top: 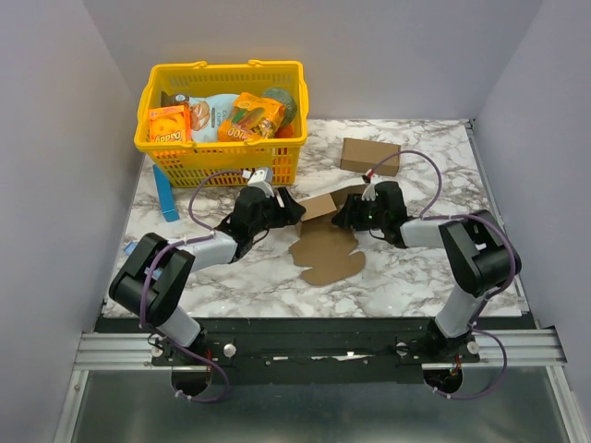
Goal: Fold the paper box
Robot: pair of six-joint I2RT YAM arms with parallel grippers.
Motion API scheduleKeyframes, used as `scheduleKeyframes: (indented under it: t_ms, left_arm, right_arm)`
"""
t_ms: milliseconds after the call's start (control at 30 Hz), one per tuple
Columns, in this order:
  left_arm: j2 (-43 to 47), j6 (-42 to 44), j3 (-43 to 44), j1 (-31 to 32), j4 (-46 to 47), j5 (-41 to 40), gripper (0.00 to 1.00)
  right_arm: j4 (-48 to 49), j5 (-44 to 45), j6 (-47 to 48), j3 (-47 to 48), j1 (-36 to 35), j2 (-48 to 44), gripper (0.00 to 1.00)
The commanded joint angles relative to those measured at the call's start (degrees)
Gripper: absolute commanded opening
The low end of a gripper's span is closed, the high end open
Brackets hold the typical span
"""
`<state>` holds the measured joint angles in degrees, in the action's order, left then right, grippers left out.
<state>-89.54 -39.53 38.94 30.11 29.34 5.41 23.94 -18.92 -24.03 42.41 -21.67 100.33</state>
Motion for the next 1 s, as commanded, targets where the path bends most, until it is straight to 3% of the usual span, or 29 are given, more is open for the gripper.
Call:
scheduleKeyframes:
  t_ms: [0,133,567,967]
  left_arm:
    - [-1.4,-0.2,0.0,-0.2,0.5,1.6,0.70]
    - [-2.0,-0.3,-0.1,-0.3,0.9,1.6,0.69]
    - [-3.2,-0.7,0.3,-0.3,1.1,1.5,0.68]
    - [-4.4,-2.2,0.3,-0.3,2.8,2.6,0.66]
  right_arm:
    - [2.6,-0.4,0.3,-0.2,-0.4,1.8,0.62]
    - [6.5,-1.8,1.9,-1.3,-0.6,2.0,0.59]
    - [18.0,-6.1,5.4,-6.1,-2.1,0.6,0.33]
    - [18.0,-6.2,8.6,-5.3,-5.2,0.5,0.27]
